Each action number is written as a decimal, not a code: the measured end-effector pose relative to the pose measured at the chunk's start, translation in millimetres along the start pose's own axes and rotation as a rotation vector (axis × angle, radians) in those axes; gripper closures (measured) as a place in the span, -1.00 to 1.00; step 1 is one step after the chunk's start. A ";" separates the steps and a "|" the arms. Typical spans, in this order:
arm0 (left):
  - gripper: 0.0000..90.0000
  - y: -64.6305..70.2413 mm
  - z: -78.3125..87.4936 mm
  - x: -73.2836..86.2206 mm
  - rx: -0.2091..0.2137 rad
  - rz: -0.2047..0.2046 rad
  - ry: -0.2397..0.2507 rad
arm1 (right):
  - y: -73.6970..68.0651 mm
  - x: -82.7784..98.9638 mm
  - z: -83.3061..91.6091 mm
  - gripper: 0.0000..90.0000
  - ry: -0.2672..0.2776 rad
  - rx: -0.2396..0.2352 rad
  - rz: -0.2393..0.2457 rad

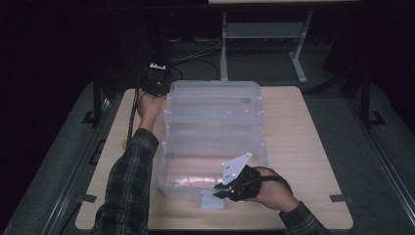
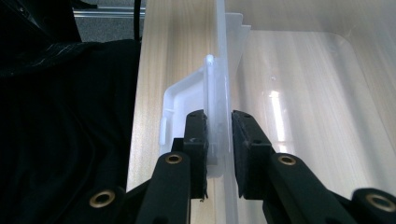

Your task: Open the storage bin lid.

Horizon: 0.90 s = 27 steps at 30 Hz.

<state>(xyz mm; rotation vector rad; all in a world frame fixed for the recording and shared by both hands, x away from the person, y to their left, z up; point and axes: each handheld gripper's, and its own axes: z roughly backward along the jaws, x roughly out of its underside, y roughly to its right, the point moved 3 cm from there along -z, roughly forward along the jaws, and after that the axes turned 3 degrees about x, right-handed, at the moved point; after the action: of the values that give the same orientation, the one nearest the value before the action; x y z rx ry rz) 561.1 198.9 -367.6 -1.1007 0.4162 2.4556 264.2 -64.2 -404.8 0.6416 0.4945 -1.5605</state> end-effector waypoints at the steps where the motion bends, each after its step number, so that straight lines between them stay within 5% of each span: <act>1: 0.87 -0.9 -3.4 1.3 -0.003 -0.001 -0.014 | 0.0 0.2 0.2 0.70 0.000 -0.001 -0.001; 14: 0.86 -3.9 -10.3 3.3 -0.003 0.006 -0.036 | 0.2 0.5 0.6 0.70 0.003 -0.003 -0.007; 27: 0.73 -6.9 -3.0 2.5 0.051 0.031 0.019 | 0.4 0.3 -0.3 0.70 0.003 -0.004 -0.003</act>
<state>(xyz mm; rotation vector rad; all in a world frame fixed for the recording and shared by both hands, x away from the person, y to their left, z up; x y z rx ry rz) 564.8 204.2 -372.2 -1.1059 0.5032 2.4491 264.6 -64.2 -405.2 0.6399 0.5013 -1.5615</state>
